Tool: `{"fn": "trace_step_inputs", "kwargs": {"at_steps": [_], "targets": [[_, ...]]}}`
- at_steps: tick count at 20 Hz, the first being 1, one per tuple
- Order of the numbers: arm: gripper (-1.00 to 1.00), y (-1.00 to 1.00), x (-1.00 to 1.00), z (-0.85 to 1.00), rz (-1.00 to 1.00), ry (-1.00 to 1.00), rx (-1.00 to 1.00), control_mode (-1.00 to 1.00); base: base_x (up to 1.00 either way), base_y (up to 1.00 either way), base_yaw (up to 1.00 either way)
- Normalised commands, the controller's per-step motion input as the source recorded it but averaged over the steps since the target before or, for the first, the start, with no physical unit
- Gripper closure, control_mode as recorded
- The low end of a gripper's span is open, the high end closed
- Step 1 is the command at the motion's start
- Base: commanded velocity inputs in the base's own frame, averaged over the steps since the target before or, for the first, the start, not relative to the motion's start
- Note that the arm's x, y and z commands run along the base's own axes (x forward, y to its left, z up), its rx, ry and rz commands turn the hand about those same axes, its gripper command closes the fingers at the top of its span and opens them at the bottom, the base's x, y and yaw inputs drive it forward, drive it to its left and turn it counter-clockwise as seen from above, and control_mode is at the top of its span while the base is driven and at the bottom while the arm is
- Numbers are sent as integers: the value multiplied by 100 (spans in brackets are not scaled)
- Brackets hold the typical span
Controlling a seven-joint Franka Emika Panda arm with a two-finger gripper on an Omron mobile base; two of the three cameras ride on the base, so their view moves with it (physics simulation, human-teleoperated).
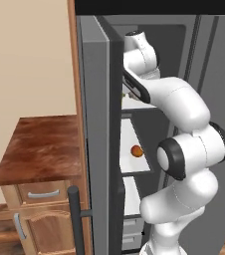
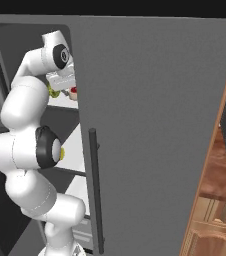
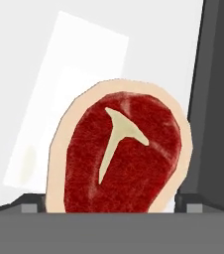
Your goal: Take the steak and broccoli from the highest rack and move them to the second highest rack where the mango and lemon wedge are located, to maximize freezer space. Close the freezer door after rearranging.
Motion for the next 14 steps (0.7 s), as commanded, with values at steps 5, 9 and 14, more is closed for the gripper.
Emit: {"fn": "trace_step_inputs", "kwargs": {"at_steps": [5,9,14], "targets": [[-100,-2,-11,-49,-18,0,0,-100,0,0,0],[-100,0,-13,-51,-22,0,0,-100,0,0,0],[-100,0,-18,-58,-24,0,0,-100,0,0,0]]}}
